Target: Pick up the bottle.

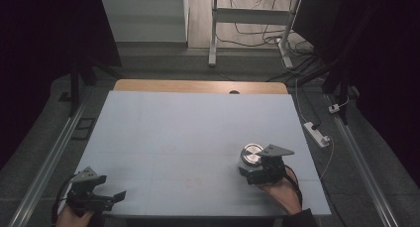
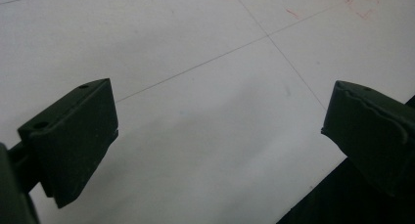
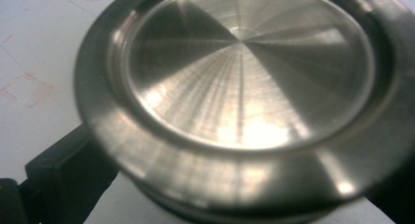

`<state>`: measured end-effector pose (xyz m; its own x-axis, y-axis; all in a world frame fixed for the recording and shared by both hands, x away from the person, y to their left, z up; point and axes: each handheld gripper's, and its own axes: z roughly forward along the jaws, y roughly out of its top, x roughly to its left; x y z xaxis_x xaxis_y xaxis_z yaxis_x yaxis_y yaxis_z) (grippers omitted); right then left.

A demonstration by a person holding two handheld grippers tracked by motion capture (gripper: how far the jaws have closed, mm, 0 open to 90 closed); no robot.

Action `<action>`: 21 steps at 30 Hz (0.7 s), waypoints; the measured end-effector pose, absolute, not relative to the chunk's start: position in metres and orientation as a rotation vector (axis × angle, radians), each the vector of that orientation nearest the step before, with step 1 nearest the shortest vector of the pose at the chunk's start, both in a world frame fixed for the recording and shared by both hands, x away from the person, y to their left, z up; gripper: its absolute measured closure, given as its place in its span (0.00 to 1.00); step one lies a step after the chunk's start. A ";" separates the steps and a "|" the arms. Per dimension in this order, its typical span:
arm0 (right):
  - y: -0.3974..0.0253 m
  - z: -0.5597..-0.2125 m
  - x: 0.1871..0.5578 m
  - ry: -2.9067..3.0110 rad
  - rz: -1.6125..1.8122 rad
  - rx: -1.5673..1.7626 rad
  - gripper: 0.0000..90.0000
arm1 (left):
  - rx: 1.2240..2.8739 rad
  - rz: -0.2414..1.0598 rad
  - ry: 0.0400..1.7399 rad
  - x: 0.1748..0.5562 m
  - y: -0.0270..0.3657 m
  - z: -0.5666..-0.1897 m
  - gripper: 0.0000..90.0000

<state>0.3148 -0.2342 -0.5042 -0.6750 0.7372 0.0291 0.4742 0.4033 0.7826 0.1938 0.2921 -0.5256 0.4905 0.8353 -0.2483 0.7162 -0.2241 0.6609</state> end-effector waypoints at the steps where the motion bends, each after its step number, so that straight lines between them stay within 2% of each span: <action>1: -0.234 -0.504 0.315 2.345 1.146 1.051 0.00 | 1.993 0.204 1.276 0.194 0.292 -0.526 0.01; 9: -0.233 -0.507 0.318 2.347 1.133 1.058 0.01 | 1.993 0.201 1.274 0.194 0.292 -0.526 0.00; 13: -0.235 -0.506 0.319 2.330 1.172 1.051 0.09 | 1.994 0.200 1.274 0.194 0.292 -0.526 0.00; 21: -0.234 -0.504 0.318 2.329 1.174 0.994 0.15 | 1.995 0.198 1.274 0.194 0.292 -0.526 0.01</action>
